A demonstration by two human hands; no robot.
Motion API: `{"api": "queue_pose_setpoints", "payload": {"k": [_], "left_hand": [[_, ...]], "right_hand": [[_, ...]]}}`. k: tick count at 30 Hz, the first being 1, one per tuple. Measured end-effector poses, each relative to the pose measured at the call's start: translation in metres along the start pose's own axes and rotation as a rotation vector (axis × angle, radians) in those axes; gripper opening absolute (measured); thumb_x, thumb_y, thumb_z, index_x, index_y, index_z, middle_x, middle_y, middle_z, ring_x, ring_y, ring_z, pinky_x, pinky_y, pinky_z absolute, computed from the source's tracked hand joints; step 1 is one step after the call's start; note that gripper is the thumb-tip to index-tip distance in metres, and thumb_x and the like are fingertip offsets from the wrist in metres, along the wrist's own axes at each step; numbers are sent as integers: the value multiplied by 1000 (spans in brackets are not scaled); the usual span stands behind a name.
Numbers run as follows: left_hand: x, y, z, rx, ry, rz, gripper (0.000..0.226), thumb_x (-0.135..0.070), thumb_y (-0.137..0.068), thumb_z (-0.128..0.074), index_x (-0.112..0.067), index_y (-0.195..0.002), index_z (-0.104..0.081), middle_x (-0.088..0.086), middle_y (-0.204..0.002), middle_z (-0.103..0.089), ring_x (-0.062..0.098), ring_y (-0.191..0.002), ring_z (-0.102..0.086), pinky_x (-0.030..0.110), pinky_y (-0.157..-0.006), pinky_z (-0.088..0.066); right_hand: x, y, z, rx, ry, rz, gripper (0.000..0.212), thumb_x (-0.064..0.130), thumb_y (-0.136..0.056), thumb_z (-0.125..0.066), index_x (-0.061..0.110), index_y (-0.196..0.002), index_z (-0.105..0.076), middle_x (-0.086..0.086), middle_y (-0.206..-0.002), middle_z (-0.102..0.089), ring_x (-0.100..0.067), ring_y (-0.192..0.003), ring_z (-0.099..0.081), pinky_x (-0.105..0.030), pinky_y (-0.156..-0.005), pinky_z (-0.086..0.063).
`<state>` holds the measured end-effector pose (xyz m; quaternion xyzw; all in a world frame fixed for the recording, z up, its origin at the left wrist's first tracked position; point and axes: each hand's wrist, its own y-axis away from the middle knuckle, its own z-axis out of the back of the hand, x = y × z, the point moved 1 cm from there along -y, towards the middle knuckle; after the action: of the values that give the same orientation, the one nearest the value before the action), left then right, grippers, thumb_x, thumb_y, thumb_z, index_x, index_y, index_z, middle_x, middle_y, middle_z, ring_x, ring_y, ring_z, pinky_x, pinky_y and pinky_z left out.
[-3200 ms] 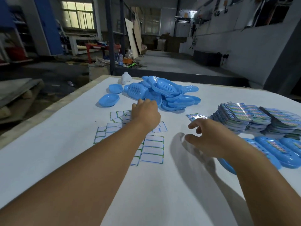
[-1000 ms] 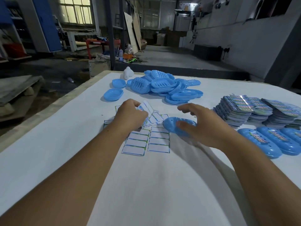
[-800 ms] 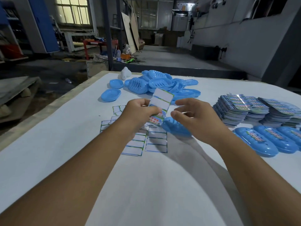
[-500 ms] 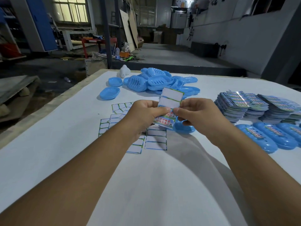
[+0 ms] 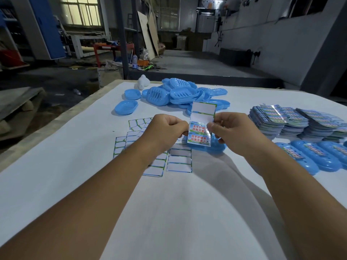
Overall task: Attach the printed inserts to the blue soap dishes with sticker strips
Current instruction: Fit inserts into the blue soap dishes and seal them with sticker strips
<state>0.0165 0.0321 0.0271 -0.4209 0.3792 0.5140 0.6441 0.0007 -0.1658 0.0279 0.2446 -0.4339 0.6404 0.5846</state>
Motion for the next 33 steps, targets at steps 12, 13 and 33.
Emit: {"api": "queue_pose_setpoints", "payload": {"k": [12,13,33], "left_hand": [[1,-1,-8,-43,-45,-120,16,-26,-93,-65,-20,-81,-73,-7,-76,-75,7,-73,-69,23,-61,-56],[1,-2,-9,-50,-52,-127,16,-28,-93,-64,-21,-82,-73,-8,-76,-74,4,-72,-68,19,-59,-55],[4,-2,-17,-137,-105,-209,18,-28,-96,-59,-26,-79,-64,-13,-73,-64,-8,-64,-56,7,-55,-42]], "right_hand": [[9,7,-6,-200,38,-101,43,42,-76,-86,20,-80,-49,-1,-69,-58,-16,-60,-50,-52,-63,-57],[10,7,-5,-219,52,-104,45,44,-76,-86,20,-79,-48,-1,-69,-56,-17,-60,-48,-51,-63,-56],[21,15,-9,-50,-89,-82,26,24,-93,-69,13,-72,-78,-1,-73,-76,-5,-59,-66,-20,-43,-48]]}}
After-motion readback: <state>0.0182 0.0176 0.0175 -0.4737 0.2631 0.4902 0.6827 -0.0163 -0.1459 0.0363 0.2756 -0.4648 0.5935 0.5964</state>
